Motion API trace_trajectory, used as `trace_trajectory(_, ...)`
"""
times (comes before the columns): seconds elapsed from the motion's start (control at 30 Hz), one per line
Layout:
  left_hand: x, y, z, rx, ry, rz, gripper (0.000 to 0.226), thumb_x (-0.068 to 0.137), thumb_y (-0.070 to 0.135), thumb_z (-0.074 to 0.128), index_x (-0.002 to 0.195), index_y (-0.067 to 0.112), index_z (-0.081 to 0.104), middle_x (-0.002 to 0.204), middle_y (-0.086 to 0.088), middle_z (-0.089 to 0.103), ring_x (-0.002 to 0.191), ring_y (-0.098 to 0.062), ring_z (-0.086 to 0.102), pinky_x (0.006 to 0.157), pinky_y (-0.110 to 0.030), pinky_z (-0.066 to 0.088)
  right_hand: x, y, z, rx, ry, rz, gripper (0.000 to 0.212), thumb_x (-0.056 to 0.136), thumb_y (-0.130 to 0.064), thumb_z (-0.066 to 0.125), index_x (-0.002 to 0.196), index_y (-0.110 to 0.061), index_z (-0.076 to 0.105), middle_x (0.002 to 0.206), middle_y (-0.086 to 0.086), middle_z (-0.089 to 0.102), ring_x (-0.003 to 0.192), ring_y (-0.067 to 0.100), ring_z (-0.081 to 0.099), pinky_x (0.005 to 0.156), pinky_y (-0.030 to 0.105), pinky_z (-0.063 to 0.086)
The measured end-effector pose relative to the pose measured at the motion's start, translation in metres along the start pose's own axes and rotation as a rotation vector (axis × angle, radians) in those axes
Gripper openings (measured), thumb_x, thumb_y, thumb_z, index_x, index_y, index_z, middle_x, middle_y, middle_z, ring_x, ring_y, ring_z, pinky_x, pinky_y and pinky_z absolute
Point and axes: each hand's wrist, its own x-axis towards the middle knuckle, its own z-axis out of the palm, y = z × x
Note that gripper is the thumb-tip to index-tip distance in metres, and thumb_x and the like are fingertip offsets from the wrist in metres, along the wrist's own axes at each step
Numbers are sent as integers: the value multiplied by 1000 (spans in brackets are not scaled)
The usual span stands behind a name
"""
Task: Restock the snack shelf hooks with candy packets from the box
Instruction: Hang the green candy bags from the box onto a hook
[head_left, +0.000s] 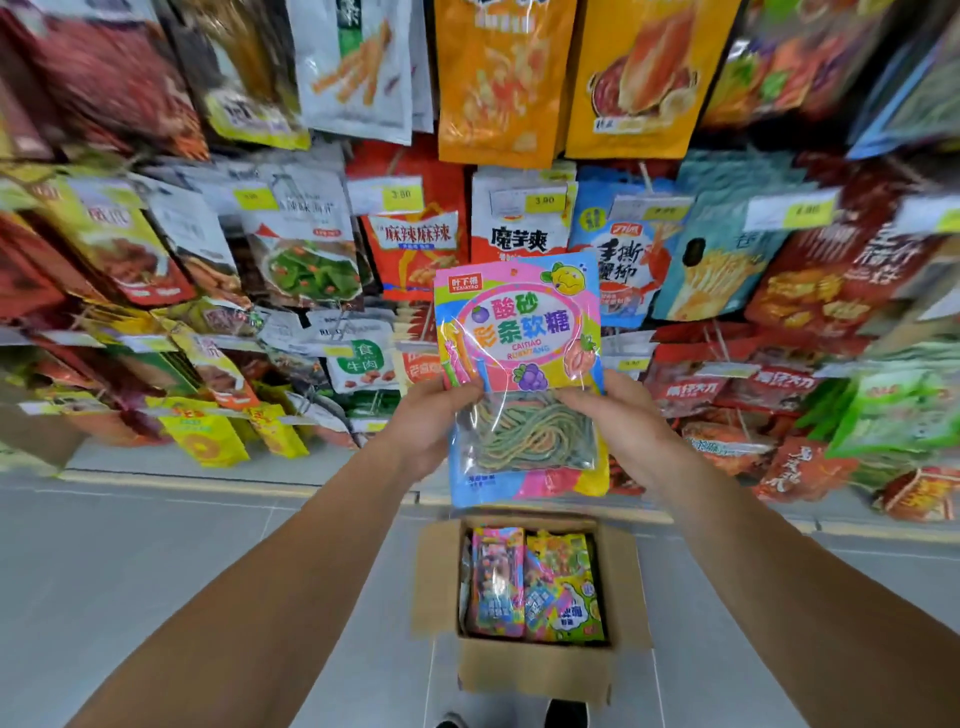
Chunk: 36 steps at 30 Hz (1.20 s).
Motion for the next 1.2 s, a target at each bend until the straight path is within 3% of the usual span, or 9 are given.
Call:
trace_trajectory(0.1,-11,37,-3,18,-27,74,10,93,5,60,98,8,68,93,-9,73,96,-32,65,98,-53,47,-13,-41,8,-15,38,-87,19,92,-17,66,78,-26,57,79,-18,61,76,-1,58,62,10,40)
trace_trajectory(0.2,-18,72,-5,20,-49,150,20,93,6,61,111,1,66,113,-18,69,112,-38,62,102,-56,45,-22,-75,15,-49,60,-186,15,93,-21,65,86,-29,54,83,-19,56,75,-7,51,58,8,39)
trace_trajectory(0.37,-31,126,-2,57,-90,263,21,92,11,64,109,-1,65,105,-14,70,104,-31,64,104,-55,44,-27,-123,19,-121,100,-314,2,93,-24,65,95,-23,64,94,-7,68,90,5,61,74,22,44)
trace_trajectory(0.53,-48,189,14,98,-145,396,8,93,10,63,97,6,69,94,-10,73,94,-30,65,92,-48,50,-33,-179,15,-117,161,-424,12,89,-30,68,100,-29,65,106,-9,69,102,11,62,95,38,46)
trace_trajectory(0.7,-60,239,36,179,-197,558,18,95,14,61,107,5,69,111,-18,71,103,-30,66,94,-44,52,-34,-227,-8,-128,227,-511,13,88,-22,69,99,-16,72,96,0,75,96,20,69,87,39,51)
trace_trajectory(0.8,-69,265,55,180,-210,611,15,95,10,59,107,6,68,99,-5,75,86,-11,71,71,-22,57,-36,-254,-27,-158,233,-545,14,90,-26,69,101,-18,72,98,-4,75,98,17,69,90,40,52)
trace_trajectory(0.93,-75,293,78,198,-193,658,19,95,15,61,109,5,68,104,-6,73,93,-17,67,75,-25,52,-34,-284,-49,-147,251,-579,17,87,-25,72,102,-16,73,102,-1,75,100,17,68,94,41,52)
trace_trajectory(1.1,-77,326,119,203,-167,715,11,95,16,60,100,9,68,84,2,71,70,-8,65,62,-21,46,-31,-319,-86,-143,220,-596,35,76,-40,77,101,-15,73,102,3,75,101,23,68,98,51,49)
trace_trajectory(1.2,-72,340,138,209,-160,748,10,96,16,60,100,11,68,83,5,71,75,-9,64,64,-22,44,-25,-335,-103,-162,201,-620,29,77,-39,76,97,-18,75,99,0,75,100,23,68,92,44,51)
